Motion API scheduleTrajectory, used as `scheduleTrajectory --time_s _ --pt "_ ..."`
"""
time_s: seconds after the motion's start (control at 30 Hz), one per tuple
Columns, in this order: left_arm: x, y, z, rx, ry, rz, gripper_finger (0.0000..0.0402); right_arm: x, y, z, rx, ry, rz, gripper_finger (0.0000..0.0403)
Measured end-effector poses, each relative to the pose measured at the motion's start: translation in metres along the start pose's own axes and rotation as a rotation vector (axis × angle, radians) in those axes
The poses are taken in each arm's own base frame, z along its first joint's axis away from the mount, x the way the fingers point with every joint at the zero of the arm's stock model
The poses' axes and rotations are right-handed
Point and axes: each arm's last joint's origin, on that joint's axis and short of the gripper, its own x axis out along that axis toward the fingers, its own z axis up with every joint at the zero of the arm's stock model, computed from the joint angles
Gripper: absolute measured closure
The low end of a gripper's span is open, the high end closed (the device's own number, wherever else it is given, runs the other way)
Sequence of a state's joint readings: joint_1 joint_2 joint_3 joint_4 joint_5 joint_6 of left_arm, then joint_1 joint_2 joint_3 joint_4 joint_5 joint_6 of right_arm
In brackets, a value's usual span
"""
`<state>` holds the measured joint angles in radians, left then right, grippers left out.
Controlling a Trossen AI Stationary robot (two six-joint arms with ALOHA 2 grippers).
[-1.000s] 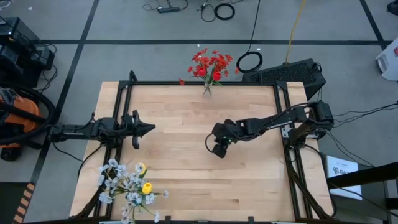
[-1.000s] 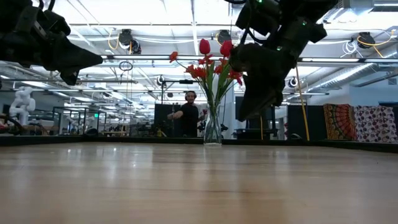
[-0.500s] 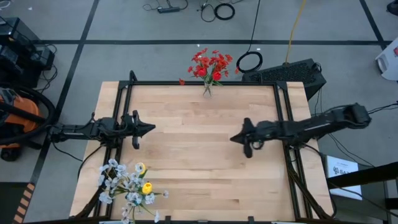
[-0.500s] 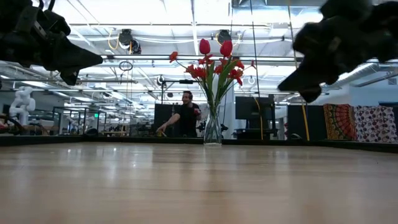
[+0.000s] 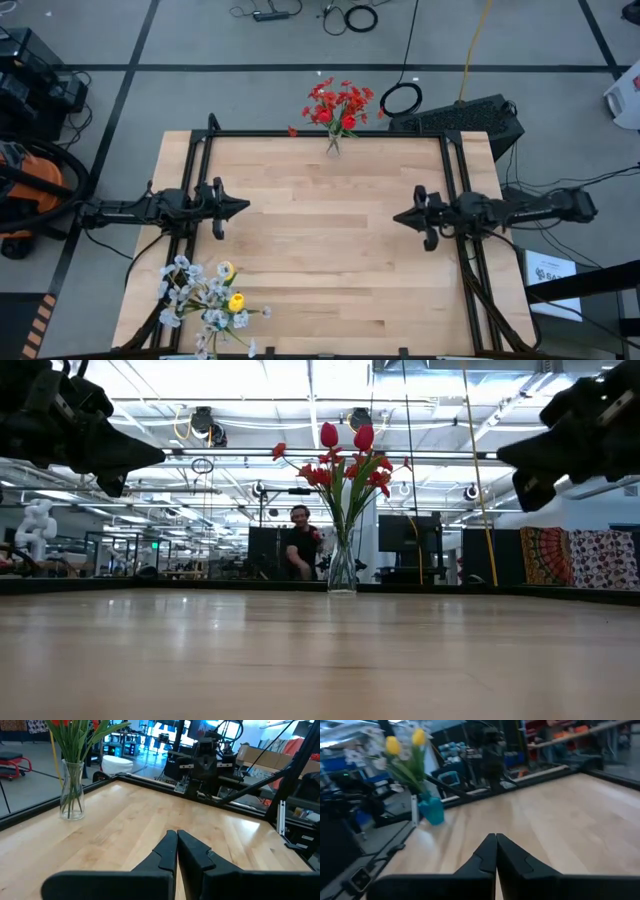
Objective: Sort flowers into vase by color
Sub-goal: Return to Home Position
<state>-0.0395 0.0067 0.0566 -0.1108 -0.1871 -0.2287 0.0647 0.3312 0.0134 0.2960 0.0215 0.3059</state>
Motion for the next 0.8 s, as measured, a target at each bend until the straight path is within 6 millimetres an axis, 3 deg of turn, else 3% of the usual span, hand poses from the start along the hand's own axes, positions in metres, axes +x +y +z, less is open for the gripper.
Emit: scheduleTrajectory --time_s 0.4,0.8 --pt "0.000 0.000 0.000 0.000 0.000 0.000 0.0384 -0.023 0.006 0.012 -0.089 -0.150 0.116 0.0403" --pt "0.000 0.000 0.000 -0.002 -0.009 -0.002 0.0384 -0.022 0.003 0.007 -0.091 -0.084 0.084 0.0403"
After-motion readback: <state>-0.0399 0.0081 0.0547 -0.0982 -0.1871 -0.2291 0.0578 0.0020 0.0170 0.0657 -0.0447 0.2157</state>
